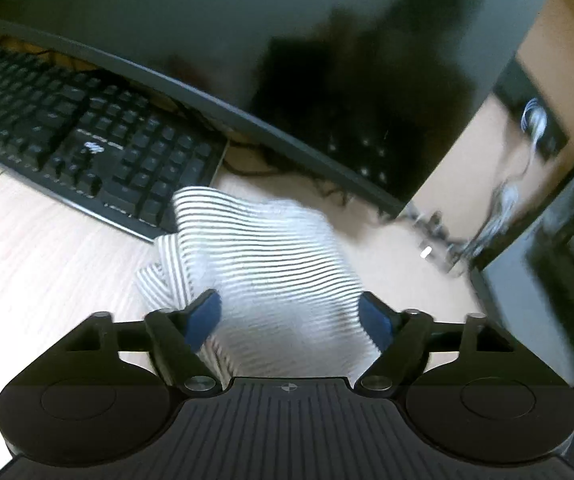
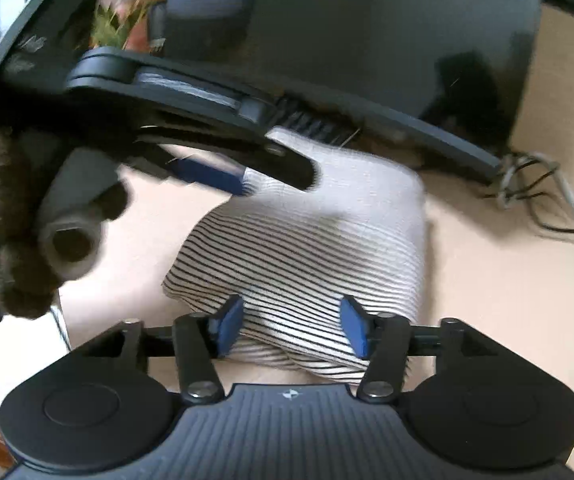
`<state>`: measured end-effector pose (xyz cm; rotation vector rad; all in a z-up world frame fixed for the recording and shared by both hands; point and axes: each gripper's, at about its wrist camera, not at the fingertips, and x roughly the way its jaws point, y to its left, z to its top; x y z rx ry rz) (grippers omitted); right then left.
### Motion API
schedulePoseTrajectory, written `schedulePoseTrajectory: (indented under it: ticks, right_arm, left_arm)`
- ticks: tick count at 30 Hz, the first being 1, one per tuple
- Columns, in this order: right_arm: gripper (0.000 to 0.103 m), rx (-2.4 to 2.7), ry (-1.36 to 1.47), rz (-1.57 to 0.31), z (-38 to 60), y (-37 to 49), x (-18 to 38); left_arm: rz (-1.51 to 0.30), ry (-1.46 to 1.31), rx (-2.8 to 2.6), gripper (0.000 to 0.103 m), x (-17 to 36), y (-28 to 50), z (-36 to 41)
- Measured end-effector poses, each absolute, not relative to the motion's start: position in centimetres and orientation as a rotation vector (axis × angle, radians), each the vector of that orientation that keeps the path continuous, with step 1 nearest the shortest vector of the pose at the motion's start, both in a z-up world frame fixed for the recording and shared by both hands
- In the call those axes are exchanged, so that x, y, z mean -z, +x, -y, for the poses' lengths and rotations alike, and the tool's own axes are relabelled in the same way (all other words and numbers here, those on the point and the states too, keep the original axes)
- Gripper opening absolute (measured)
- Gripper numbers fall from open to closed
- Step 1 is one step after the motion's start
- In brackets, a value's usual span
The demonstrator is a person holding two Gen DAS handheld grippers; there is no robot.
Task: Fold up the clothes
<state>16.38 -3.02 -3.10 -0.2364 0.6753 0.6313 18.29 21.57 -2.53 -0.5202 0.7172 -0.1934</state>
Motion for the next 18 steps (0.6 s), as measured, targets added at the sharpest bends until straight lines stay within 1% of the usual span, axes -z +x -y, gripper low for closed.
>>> schedulePoseTrajectory:
  ticks: [2,3,5,8,10,11,12,13,14,15,18]
  right_arm:
    - [0.060,-0.586,-0.192,-0.645,4.3,16.0,2.0]
    - [0.063,-0.562,-0.166,-0.636,5.0,15.9,1.5]
    - [0.067,-0.519,-0.100,-0.659,7.0,16.7,1.5]
    - [0.067,-0.476,-0.018,-0.724,9.1,18.3,3.1]
    - [0.067,-0.465,-0.011,-0.739,9.6,18.7,3.8]
    - [0.067,-0.469,-0.021,-0.741,10.6,18.3,4.3]
    - [0.068,-0.474,-0.026,-0.743,10.7,18.6,4.6]
    - [0.069,-0.483,-0.026,-0.744,10.7,18.9,4.7]
    - [0.072,-0.490,-0.025,-0.747,11.0,19.2,4.9]
    - [0.072,-0.497,-0.024,-0.749,11.4,19.5,5.0]
    - [0.072,-0.508,-0.016,-0.754,10.6,20.7,5.4]
  left_arm:
    - [-0.711,-0.563,0.197,0.083,1.7,16.7,-22.2]
    - [-0.710,-0.583,0.196,0.082,1.4,15.8,-22.5]
    - [-0.733,-0.566,0.221,0.082,1.7,14.6,-21.7]
    - [-0.784,-0.496,0.269,0.081,2.7,13.7,-19.6]
    - [-0.804,-0.432,0.227,0.076,3.5,14.2,-18.4]
    - [-0.814,-0.400,0.207,0.069,3.9,14.4,-17.9]
    - [-0.823,-0.371,0.187,0.060,4.2,14.7,-17.4]
    - [-0.820,-0.384,0.175,0.053,4.2,14.8,-17.6]
    - [-0.817,-0.396,0.166,0.037,4.1,14.9,-17.7]
    - [-0.820,-0.406,0.191,0.022,3.9,14.7,-17.5]
    - [-0.828,-0.437,0.267,0.021,3.2,14.0,-17.0]
